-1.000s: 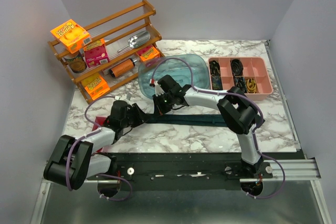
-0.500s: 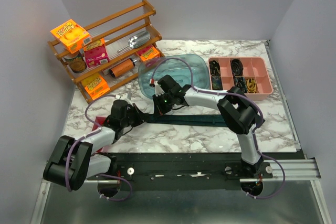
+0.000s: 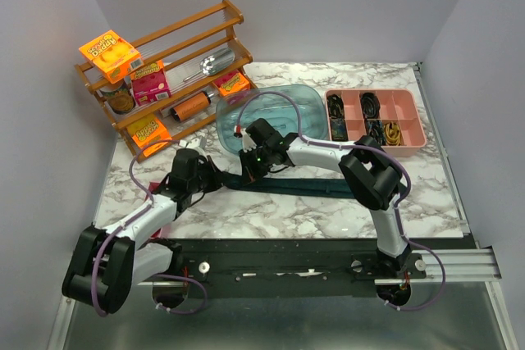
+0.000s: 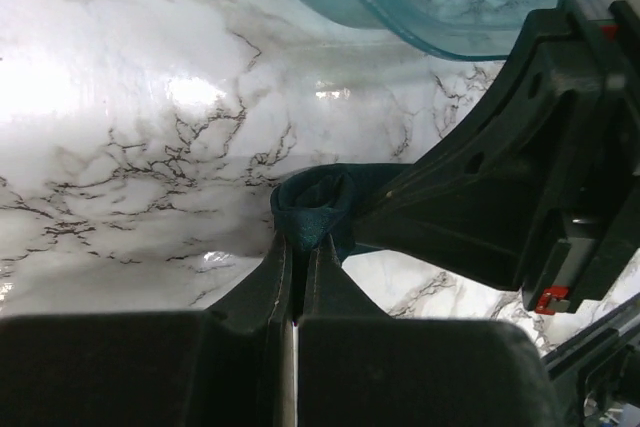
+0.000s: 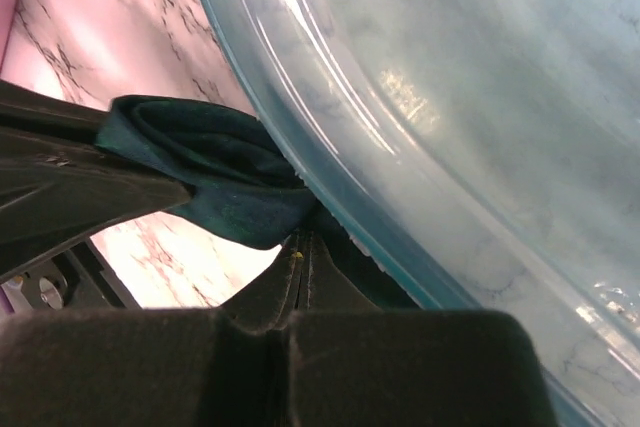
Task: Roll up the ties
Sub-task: Roll the tie at the center of the board.
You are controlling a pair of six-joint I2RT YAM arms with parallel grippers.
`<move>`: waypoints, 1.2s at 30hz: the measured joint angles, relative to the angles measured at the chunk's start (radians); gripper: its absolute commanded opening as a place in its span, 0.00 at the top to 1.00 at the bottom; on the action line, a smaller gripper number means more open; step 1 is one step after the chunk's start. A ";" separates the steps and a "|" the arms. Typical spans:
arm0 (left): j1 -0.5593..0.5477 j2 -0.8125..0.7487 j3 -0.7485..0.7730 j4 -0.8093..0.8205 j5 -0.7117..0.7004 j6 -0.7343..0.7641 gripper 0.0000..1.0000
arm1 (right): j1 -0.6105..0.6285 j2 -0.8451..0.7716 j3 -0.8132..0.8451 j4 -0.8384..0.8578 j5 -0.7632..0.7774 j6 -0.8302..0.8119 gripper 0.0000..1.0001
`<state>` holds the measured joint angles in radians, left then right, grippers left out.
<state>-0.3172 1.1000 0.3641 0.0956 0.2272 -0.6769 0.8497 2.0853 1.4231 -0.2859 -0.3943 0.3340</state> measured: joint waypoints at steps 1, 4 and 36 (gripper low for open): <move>-0.010 0.000 0.015 -0.018 -0.013 0.008 1.00 | 0.000 0.000 0.000 -0.003 0.000 -0.001 0.99; -0.053 0.000 0.057 -0.065 -0.056 0.027 1.00 | 0.001 0.000 0.003 -0.012 0.000 -0.003 1.00; -0.307 0.149 0.344 -0.440 -0.441 0.138 1.00 | 0.006 0.004 0.066 -0.053 0.015 -0.002 1.00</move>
<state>-0.6243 1.2491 0.7086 -0.3443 -0.2142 -0.5385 0.8562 2.0892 1.4895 -0.3386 -0.3794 0.3321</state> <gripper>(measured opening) 0.040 0.008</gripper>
